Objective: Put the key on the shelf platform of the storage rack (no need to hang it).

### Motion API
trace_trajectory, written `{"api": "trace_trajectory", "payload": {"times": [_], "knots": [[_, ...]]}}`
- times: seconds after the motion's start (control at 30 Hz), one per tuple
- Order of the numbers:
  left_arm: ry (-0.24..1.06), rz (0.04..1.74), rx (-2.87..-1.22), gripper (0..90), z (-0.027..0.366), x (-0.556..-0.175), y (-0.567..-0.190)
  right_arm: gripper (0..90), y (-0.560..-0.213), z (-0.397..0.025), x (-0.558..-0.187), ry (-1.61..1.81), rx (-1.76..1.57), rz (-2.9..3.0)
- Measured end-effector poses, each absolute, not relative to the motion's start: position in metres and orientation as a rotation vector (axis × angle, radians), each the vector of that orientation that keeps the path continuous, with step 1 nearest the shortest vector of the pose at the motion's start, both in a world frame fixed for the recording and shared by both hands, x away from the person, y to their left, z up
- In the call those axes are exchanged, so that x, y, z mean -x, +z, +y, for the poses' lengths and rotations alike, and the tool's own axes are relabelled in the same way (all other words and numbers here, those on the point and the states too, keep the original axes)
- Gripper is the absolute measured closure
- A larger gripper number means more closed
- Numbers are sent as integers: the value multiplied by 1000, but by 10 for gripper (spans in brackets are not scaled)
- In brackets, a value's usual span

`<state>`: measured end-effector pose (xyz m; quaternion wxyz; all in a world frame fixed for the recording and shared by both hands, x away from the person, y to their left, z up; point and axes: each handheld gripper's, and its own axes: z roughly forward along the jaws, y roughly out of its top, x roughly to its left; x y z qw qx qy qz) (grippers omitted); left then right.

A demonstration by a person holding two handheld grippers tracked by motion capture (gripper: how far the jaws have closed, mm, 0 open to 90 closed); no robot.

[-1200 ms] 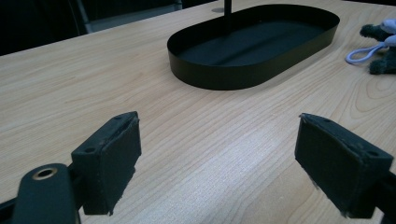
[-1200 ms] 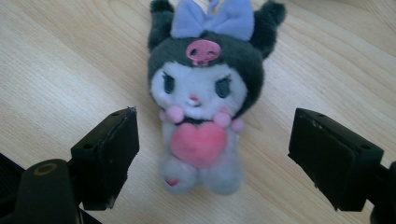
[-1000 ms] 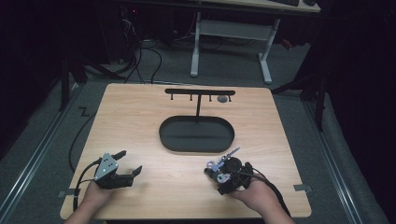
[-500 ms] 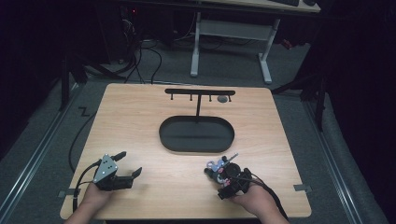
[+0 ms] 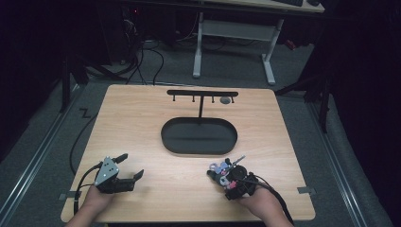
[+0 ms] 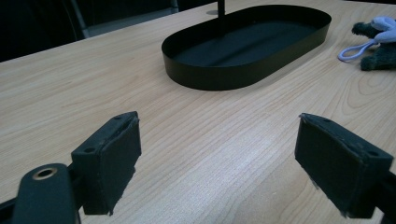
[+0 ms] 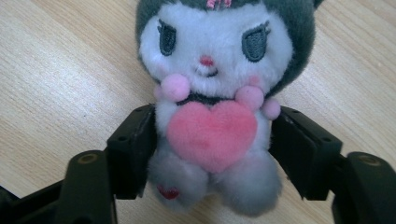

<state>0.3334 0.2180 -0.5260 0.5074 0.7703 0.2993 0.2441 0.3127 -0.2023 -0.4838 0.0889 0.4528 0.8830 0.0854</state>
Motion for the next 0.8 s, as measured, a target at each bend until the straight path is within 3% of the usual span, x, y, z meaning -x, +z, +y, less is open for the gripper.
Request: {"api": "trace_trajectory", "payload": {"times": [0.33, 0.8], "knots": [[577, 733, -1854, 154, 218, -335, -526, 444, -482, -204, -312, 265, -1345, 2634], [574, 725, -1862, 154, 217, -335, -526, 464, -459, -206, -315, 305, -1338, 2589]]}}
